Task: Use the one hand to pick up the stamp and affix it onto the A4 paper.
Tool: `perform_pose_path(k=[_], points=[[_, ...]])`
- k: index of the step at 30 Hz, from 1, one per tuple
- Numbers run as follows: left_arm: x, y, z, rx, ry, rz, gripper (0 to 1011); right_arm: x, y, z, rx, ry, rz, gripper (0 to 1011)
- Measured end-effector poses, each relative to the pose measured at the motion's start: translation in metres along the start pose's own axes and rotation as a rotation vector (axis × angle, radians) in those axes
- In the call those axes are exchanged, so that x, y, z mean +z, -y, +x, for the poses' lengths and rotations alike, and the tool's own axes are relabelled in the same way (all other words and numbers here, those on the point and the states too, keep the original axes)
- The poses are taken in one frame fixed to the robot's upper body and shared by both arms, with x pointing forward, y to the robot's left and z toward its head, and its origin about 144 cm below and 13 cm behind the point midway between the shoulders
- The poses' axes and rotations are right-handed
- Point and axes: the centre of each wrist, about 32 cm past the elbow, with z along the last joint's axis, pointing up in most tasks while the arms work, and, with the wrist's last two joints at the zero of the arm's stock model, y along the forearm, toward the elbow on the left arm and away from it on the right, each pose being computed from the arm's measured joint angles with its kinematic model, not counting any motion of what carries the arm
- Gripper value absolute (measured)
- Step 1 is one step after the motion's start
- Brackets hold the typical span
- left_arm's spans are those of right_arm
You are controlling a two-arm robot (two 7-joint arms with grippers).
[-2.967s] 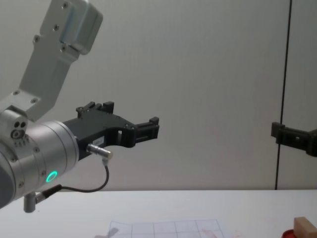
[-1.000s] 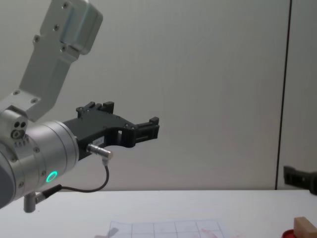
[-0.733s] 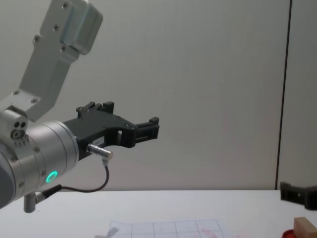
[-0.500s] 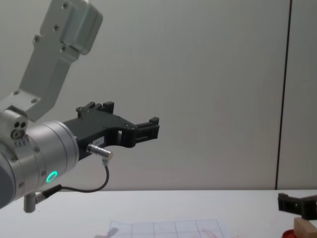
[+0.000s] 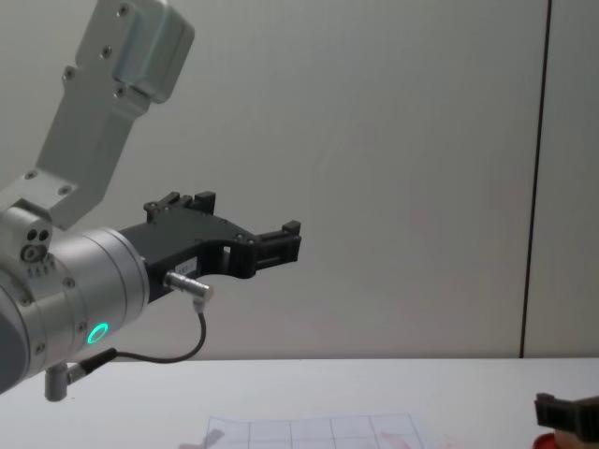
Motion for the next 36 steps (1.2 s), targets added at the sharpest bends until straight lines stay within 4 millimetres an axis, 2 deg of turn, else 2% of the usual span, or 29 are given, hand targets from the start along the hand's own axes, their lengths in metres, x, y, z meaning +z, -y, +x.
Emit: perform_pose_path(k=[8,23,26,36], points=[[0.0,0.0,0.0,0.0,0.0,0.0,1001,-0.002,-0.003,0.002,-0.009,0.0,-0.028,753],[0.0,0.0,0.0,0.0,0.0,0.0,1001,-0.01,-0.013,0.002,0.016,-0.008,-0.068,250],[0.0,0.0,0.0,0.0,0.0,0.0,1001,-0.012,-0.014,0.002,0.019,-0.008,-0.07,214],[0.0,0.0,0.0,0.0,0.0,0.0,1002,-0.014,-0.018,0.002,0.026,-0.011,-0.075,216]])
